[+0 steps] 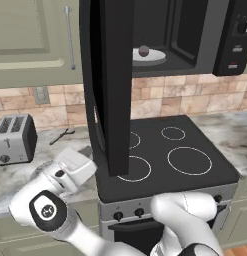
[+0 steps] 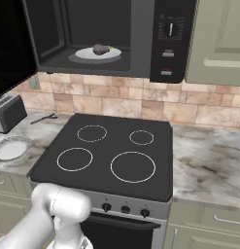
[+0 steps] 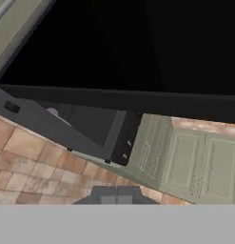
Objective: Pick the eggplant from the counter and place it in the microwave. Then turn on the microwave.
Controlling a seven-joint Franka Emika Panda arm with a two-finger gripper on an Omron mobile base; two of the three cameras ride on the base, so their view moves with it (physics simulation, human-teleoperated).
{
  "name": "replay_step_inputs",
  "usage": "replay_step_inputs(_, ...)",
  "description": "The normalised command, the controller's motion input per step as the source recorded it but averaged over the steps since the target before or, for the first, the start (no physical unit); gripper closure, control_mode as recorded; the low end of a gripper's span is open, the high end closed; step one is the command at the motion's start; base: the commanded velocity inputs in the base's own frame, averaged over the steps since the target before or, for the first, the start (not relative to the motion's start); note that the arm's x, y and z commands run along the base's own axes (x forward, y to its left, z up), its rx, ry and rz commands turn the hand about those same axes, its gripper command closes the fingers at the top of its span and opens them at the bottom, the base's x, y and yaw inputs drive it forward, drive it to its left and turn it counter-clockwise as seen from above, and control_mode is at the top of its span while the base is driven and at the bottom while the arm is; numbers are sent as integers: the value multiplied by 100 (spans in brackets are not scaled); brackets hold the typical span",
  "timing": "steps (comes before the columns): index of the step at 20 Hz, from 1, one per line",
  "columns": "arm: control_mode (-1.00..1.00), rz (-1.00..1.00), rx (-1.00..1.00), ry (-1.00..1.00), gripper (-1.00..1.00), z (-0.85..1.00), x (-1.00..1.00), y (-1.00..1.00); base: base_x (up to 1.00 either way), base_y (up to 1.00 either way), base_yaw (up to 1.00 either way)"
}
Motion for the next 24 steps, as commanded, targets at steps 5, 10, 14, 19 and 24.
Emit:
replay_step_inputs(5,-100,-24,-15,-4,100,34,-40,30,0,0,0)
replay_step_inputs(10,-100,-19,-16,-3,100,43,-22,22,0,0,0)
replay_step_inputs(14,-100,-12,-14,0,100,42,-2,9,0,0,0)
replay_step_inputs(19,-100,-11,-11,0,100,20,-11,0,0,0,0)
replay_step_inputs(24,-100,-13,-2,1,100,0,-28,-14,0,0,0)
